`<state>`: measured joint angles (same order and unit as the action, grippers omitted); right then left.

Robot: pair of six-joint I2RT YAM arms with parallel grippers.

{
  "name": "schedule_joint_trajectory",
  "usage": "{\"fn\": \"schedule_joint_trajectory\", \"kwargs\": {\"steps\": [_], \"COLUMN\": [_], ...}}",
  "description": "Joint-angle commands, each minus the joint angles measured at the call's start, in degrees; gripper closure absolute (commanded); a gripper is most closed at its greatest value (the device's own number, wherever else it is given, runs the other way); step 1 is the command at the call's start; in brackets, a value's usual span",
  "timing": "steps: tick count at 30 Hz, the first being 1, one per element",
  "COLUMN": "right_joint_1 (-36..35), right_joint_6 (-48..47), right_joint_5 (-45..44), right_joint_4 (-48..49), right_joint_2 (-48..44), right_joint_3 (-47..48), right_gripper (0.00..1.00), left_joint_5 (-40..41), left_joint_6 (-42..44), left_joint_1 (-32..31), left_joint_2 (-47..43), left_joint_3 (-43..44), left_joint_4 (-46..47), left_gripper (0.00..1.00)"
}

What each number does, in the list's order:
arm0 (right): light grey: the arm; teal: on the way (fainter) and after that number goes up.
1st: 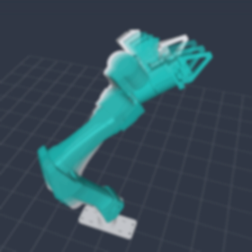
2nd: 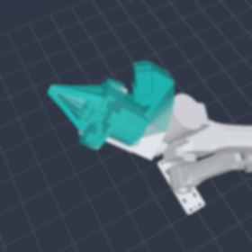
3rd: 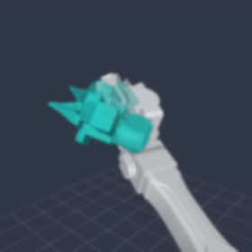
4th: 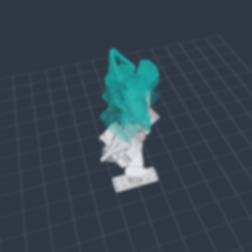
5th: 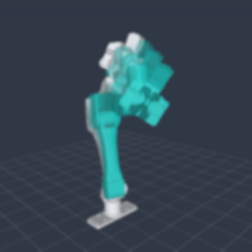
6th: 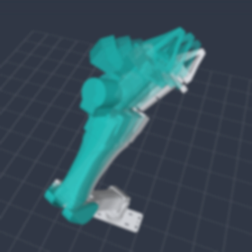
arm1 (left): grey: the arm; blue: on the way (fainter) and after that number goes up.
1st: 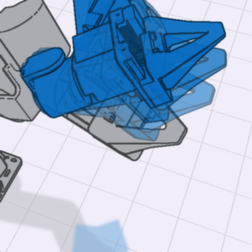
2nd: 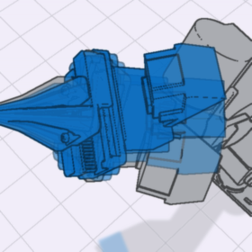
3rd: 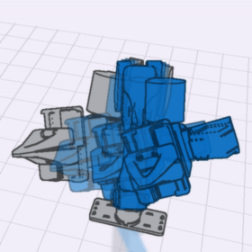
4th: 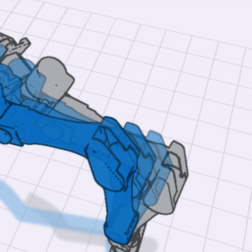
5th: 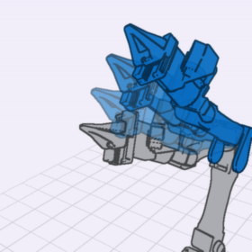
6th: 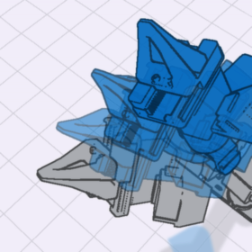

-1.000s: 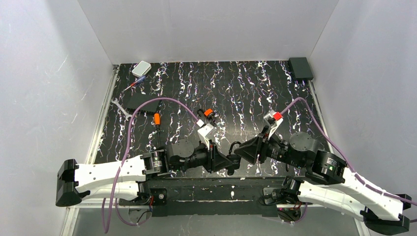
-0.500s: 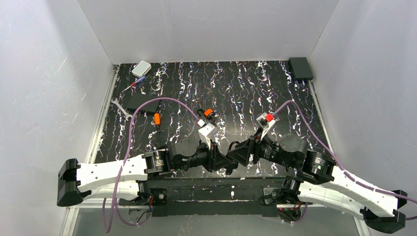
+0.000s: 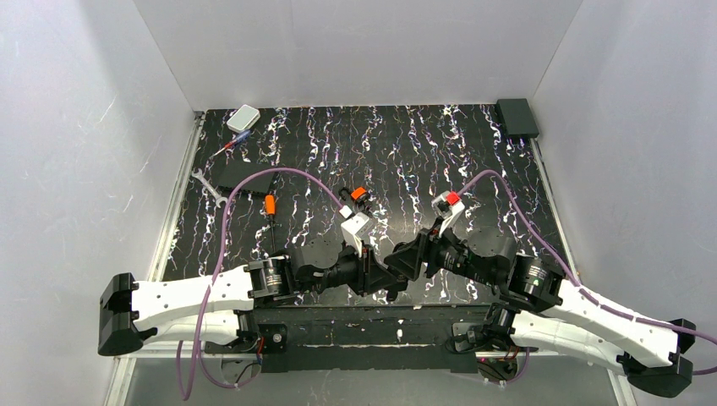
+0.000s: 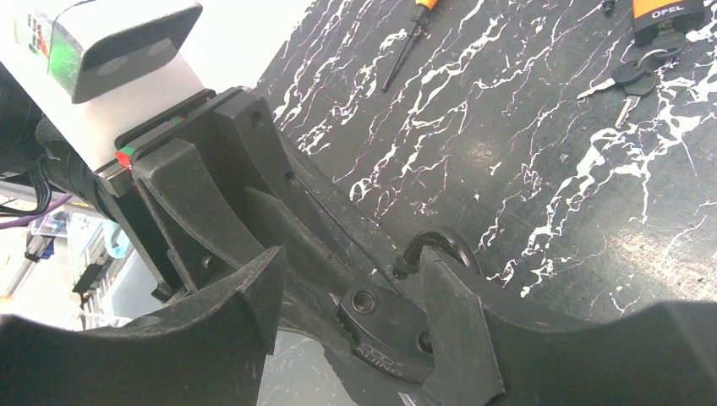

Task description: Unlock with the key

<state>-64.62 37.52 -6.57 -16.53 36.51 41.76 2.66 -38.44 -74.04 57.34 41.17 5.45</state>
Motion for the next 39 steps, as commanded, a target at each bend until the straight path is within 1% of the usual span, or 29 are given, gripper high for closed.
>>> {"fn": "schedule_joint_trajectory", "kwargs": {"steps": [1,8,12,20,25,30,35,37,39], "right_joint_1": [0.1,0.1,0.1,0.1,0.1,0.1,0.1,0.1,0.1], "right_joint_6": [-0.5,-3.0,-3.5,-4.4,-5.4,-6.2,-5.4,-4.9,-4.3], "right_joint_5": [-4.6,-5.3,-5.7,-4.2,-1.0,-3.1,-8.7,-11.5,-15.5], "right_joint_4": [-2.4,-7.0,-10.6,-15.1,-13.7,-15.9,-14.5,-12.9,-12.2], "right_joint_2": [1.4,8.2,11.3,15.0,13.8,12.9,10.0,8.0,5.1], "right_joint_3": [0.5,6.6,9.5,11.5,8.6,9.2,11.4,11.9,12.1], "right_gripper": [0.32,0.31,0.32,0.36,0.38,0.38,0.31,0.27,0.25], "left_joint_5": [-2.4,-2.6,-2.5,-0.7,2.4,3.8,6.2,6.7,8.1], "left_joint_6": [1.2,1.5,2.3,3.8,4.4,4.8,4.0,3.2,2.2], "left_joint_1": [-0.4,-0.4,-0.4,-0.4,-0.5,-0.4,-0.4,-0.3,-0.2], "left_joint_2": [-3.1,-2.3,-2.0,-1.2,-1.8,-3.3,-3.4,-2.3,-0.7], "left_joint_3": [3.7,4.3,5.2,7.7,9.5,9.0,7.4,6.7,6.6], "left_joint_4": [7.3,7.1,5.4,1.9,-2.3,-3.9,-4.6,-4.4,-4.8], "left_gripper": [1.00,1.00,1.00,1.00,1.00,1.00,1.00,1.00,1.00]}}
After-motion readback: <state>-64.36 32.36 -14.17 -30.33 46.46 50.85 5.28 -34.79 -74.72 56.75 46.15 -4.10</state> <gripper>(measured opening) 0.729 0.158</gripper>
